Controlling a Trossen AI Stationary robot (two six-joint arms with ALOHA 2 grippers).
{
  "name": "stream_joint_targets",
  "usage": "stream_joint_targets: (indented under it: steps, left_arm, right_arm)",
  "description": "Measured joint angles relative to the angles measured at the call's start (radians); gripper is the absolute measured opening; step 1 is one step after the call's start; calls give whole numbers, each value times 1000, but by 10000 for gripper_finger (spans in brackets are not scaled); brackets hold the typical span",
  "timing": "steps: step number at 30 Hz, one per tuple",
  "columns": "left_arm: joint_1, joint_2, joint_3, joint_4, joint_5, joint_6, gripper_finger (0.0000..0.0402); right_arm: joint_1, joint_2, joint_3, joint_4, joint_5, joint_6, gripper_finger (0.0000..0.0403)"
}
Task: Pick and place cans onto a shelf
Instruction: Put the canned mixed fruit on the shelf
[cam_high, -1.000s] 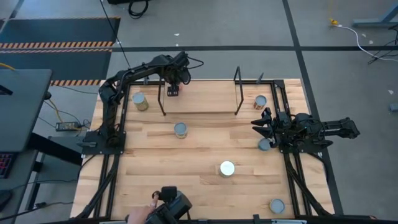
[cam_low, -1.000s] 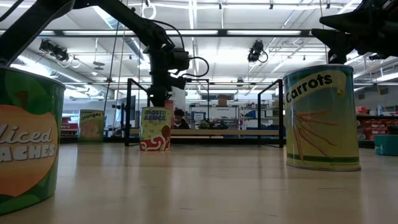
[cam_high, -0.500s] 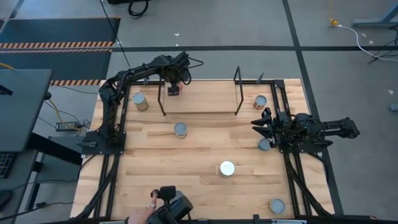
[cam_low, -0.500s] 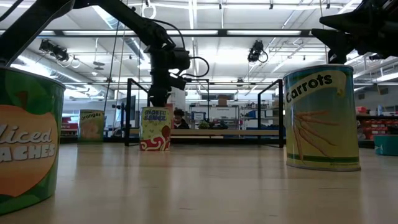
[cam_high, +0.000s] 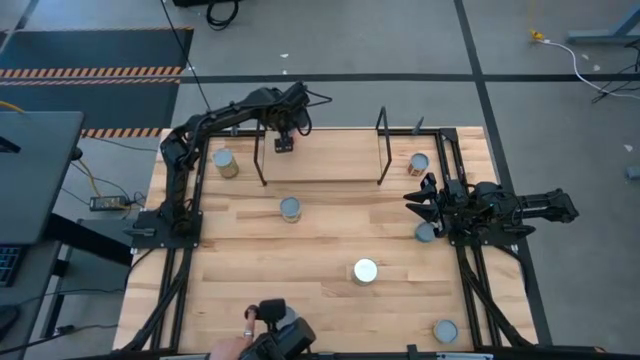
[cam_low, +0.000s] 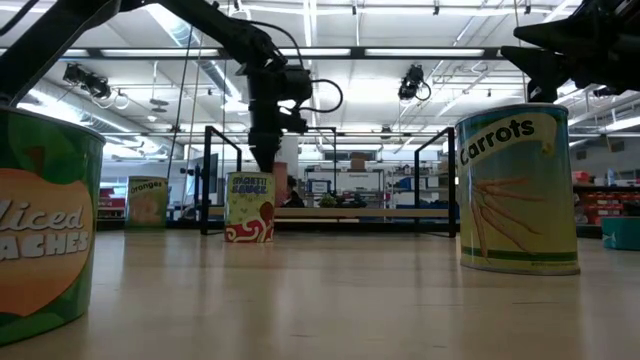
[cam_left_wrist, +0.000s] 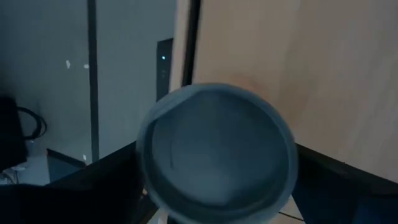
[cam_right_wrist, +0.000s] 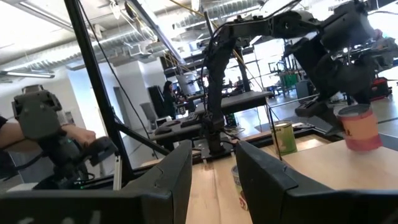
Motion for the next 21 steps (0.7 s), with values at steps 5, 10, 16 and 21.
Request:
stream_joint_targets:
  steps: [5, 10, 16, 21]
  left_arm:
    - [4, -2, 40, -64, -19, 1, 353]
    - [6, -2, 24, -94, 15, 0, 353]
    - [11, 8, 17, -78, 49, -5, 353]
    - [14, 8, 17, -77, 29, -7, 353]
  right_arm:
    - [0, 0, 0, 0, -53, 0, 133]
    - [0, 0, 0, 0, -84, 0, 133]
    - [0, 0, 0, 0, -84, 0, 133]
    - [0, 0, 0, 0, -85, 0, 133]
